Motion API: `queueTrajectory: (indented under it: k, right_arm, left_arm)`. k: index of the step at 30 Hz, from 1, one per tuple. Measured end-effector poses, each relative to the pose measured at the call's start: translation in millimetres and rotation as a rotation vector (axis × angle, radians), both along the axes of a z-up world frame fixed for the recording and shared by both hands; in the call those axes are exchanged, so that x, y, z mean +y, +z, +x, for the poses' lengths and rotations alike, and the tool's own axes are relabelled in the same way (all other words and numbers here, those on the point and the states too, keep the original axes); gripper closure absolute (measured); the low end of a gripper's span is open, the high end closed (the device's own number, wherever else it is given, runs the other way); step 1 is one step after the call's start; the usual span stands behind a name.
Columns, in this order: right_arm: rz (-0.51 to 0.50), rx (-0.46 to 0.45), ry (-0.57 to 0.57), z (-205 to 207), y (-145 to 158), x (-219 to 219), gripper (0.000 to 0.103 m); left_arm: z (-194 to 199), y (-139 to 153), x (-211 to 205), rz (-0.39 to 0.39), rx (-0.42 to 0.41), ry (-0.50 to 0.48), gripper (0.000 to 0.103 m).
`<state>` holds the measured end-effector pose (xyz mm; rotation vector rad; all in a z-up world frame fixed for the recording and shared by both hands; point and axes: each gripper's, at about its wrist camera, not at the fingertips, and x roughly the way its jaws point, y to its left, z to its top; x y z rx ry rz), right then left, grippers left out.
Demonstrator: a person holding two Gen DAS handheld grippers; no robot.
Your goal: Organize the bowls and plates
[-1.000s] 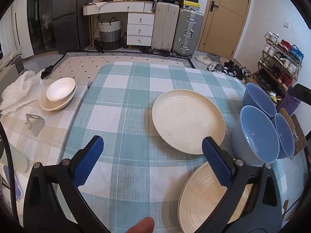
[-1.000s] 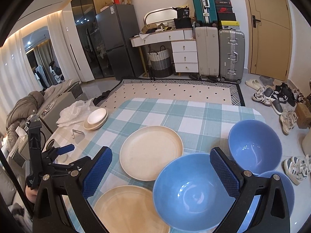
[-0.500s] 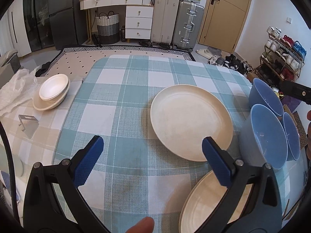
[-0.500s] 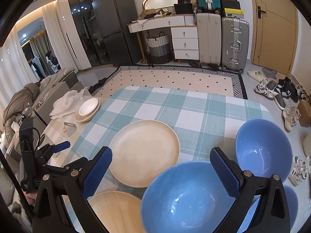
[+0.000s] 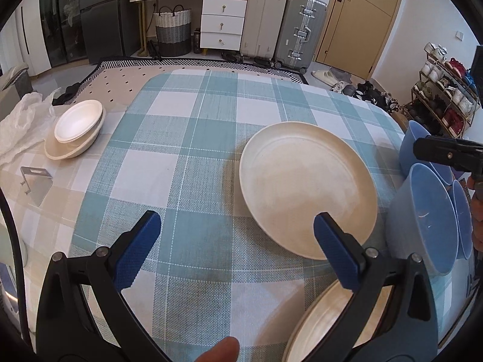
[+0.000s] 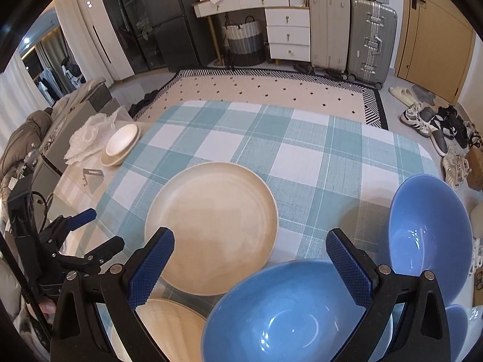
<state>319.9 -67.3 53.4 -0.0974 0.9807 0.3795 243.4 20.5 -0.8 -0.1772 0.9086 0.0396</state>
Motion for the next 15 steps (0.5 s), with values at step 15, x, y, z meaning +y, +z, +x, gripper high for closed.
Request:
queueTrajectory:
  k: [15]
  right_arm:
    - [-0.12,0.15,0.056,41.3,-40.5,18.1,0.001]
  left_arm:
    - [23.1,-30.5,-7.5,-0.016,0.062,0.004,0.002]
